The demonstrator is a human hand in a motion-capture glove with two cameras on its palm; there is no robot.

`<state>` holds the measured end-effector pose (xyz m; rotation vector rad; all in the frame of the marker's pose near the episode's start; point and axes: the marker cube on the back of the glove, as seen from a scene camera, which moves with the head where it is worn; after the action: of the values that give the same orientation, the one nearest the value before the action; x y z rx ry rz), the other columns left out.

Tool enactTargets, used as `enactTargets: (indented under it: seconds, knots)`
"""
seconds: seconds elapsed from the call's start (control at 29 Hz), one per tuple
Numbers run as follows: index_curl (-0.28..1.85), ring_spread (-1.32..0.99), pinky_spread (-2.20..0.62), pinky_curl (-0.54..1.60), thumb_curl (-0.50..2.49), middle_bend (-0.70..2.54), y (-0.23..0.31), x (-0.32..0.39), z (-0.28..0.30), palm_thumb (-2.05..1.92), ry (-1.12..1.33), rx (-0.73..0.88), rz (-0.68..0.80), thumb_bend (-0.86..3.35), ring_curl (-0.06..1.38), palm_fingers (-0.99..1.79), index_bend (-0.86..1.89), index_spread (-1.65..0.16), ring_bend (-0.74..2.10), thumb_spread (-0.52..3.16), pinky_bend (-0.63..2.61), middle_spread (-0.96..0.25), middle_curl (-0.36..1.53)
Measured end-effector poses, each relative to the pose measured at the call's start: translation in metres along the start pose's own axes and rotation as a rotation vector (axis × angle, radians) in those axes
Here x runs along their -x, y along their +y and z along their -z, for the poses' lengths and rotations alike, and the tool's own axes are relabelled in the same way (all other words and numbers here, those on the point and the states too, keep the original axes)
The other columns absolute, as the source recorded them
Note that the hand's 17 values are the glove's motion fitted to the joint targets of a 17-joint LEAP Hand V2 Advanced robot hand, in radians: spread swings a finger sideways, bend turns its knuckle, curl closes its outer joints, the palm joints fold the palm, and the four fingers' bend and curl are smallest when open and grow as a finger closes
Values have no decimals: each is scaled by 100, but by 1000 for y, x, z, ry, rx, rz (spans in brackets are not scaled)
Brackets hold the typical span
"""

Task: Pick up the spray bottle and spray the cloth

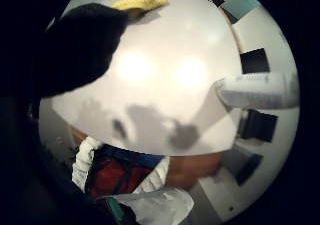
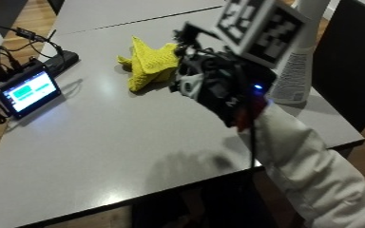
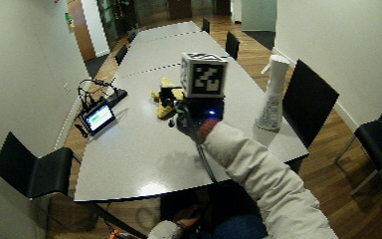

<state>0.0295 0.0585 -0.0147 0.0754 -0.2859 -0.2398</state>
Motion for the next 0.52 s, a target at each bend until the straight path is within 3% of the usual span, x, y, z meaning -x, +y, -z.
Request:
enactTargets:
  seconds: [0.14,0.21,0.31,0.41,0.52]
  knots:
    - [26,-6,-13,36,37,40,59,-29,25,87,-458,-210,255,38,37,89,17,-20,49,92,46,-2,37]
    - [27,-6,-12,36,38,40,91,-45,38,89,-705,-357,296,37,37,87,17,-20,47,91,42,-2,38]
    - [29,-6,-11,35,40,39,118,-88,51,92,-915,-657,169,35,38,82,17,-21,46,89,36,-3,39]
    - [30,-8,-6,34,40,38,112,-159,42,90,-862,-927,-12,30,38,49,15,-25,39,90,24,-4,40]
    - [32,-8,1,33,41,38,100,-211,18,90,-817,-990,-148,26,40,28,14,-27,39,88,16,-3,41]
